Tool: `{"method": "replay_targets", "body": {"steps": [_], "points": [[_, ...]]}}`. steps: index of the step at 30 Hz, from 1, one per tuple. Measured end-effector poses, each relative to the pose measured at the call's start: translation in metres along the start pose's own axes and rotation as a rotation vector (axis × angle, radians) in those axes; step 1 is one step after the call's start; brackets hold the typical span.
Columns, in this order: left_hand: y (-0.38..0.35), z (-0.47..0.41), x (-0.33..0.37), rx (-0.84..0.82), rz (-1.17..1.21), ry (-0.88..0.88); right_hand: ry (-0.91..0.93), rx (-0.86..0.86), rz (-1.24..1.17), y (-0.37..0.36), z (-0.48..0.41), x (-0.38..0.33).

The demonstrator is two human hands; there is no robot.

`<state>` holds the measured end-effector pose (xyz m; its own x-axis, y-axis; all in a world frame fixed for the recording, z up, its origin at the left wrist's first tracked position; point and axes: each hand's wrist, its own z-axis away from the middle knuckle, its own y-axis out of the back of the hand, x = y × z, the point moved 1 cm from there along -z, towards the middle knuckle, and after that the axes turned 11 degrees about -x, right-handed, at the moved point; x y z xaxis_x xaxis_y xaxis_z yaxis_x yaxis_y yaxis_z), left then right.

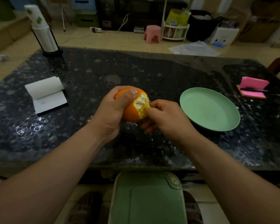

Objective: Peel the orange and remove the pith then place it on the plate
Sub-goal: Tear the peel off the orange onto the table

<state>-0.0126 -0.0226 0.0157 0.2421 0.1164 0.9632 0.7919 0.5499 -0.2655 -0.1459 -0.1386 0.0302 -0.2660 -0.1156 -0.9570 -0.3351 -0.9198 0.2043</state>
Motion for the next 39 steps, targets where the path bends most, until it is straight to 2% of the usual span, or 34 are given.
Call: {"method": "replay_targets", "body": {"steps": [3,8,15,22,29,35,39], "points": [[0.0,0.001,0.001,0.01,0.066,-0.003,-0.002,-0.018,-0.07,-0.001,0.0,0.0],[0.004,0.0,0.006,0.014,0.125,-0.007,-0.01,-0.14,-0.228,0.004,0.001,-0.001],[0.002,0.002,0.005,0.018,0.066,-0.036,0.025,-0.113,0.05,0.004,0.002,-0.005],[-0.005,0.005,0.004,0.021,-0.038,-0.096,0.052,0.012,0.207,-0.001,0.001,-0.003],[-0.008,0.003,0.003,0.074,0.034,-0.113,0.087,0.05,0.007,-0.005,0.0,0.002],[-0.006,0.0,0.01,0.094,0.15,-0.066,0.04,-0.025,-0.264,-0.002,-0.005,-0.002],[-0.002,0.002,0.01,0.082,0.122,-0.061,0.032,-0.055,-0.224,-0.003,-0.006,0.001]]}}
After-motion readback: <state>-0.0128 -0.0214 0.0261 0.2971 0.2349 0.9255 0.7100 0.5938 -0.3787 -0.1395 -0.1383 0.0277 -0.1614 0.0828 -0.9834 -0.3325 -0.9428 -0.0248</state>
